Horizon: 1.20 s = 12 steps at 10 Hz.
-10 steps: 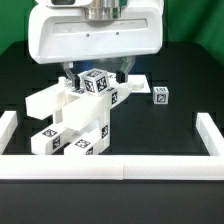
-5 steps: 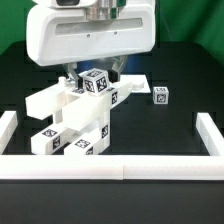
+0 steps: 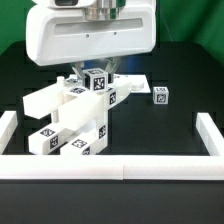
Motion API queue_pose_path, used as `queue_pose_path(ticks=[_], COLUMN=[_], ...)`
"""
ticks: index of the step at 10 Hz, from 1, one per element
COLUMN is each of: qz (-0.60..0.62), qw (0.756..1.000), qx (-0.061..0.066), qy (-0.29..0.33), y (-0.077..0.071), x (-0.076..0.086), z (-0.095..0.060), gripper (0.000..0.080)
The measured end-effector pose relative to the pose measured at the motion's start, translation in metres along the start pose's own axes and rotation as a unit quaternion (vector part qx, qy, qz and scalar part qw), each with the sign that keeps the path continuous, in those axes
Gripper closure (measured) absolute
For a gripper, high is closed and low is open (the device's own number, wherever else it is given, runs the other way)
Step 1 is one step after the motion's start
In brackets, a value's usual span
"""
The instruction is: Assemble chair
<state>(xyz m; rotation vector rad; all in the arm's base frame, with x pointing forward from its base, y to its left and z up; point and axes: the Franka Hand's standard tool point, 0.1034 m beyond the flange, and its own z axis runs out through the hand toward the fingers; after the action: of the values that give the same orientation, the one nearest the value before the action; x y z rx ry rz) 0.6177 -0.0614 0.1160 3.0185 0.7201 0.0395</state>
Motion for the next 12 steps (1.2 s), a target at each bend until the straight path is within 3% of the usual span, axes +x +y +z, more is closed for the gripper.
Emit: queue_pose_path(ticks=[7,11,12], qz=[0.213,0.302,0.35], qw=[0.977,0.953,0.936], qx=[0.002,0.008,0.012], qy=[0.0,0.004,0.008], y=[0.001,0.01,0.011], x=[-0.001,-0.005,-0.005], z=[0.001,0.002,0.002], gripper=[0.0528,0.0528,0.0528])
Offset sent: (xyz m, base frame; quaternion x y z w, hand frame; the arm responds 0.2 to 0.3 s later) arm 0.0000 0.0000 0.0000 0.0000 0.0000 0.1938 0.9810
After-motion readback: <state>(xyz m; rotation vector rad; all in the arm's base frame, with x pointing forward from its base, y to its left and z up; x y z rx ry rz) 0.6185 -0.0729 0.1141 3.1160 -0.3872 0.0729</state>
